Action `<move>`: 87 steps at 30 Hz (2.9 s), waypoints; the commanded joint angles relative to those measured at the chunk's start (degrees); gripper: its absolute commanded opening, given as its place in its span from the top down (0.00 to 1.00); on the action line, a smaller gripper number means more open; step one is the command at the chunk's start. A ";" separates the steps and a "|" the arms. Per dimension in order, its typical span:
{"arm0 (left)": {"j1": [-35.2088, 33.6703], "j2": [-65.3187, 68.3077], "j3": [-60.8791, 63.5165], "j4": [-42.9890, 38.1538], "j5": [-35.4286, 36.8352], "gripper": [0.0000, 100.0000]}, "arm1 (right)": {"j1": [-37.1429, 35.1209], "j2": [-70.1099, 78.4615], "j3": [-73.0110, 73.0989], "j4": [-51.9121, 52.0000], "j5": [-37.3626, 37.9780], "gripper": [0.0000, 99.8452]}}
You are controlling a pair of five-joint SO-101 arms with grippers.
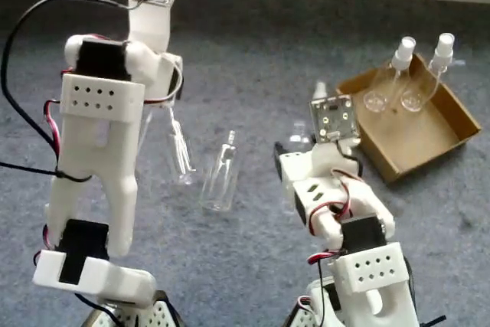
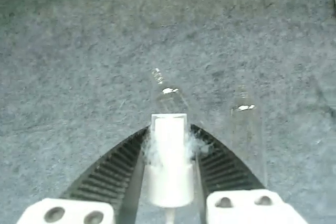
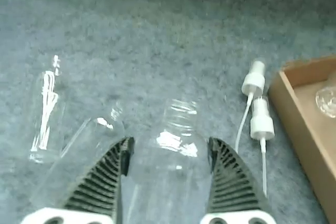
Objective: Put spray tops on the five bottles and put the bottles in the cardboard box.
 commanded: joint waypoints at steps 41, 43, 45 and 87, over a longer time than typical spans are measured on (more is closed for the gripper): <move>-10.51 5.41 27.74 -31.65 -8.18 1.00 | -0.66 -1.19 25.01 -35.82 0.62 0.97; -11.30 7.16 31.25 -38.15 -8.18 1.00 | -0.66 -1.19 25.01 -35.82 0.62 0.97; -11.47 9.01 34.24 -44.66 -8.18 0.99 | -0.66 -1.19 25.01 -35.82 0.62 0.97; -10.95 24.57 1.71 -13.36 -7.82 0.79 | -0.84 -1.19 27.12 -35.82 0.53 0.97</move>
